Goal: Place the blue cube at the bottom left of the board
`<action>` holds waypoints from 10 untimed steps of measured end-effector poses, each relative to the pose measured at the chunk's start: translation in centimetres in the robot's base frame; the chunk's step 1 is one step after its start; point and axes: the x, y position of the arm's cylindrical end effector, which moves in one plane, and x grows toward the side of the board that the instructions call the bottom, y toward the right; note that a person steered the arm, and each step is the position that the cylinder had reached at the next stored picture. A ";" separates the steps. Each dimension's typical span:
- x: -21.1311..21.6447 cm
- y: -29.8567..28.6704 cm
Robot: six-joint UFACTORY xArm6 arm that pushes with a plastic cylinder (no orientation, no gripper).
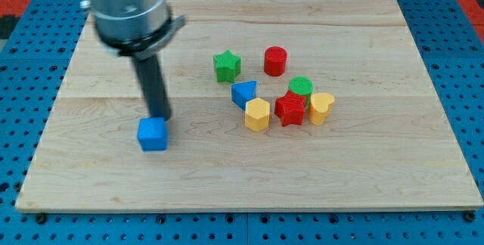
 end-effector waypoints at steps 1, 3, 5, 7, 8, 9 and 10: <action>0.2 0.0; 0.6 5.5; 2.0 -4.5; 1.6 -5.0; 2.1 -1.3; 4.6 1.0; 5.8 -0.9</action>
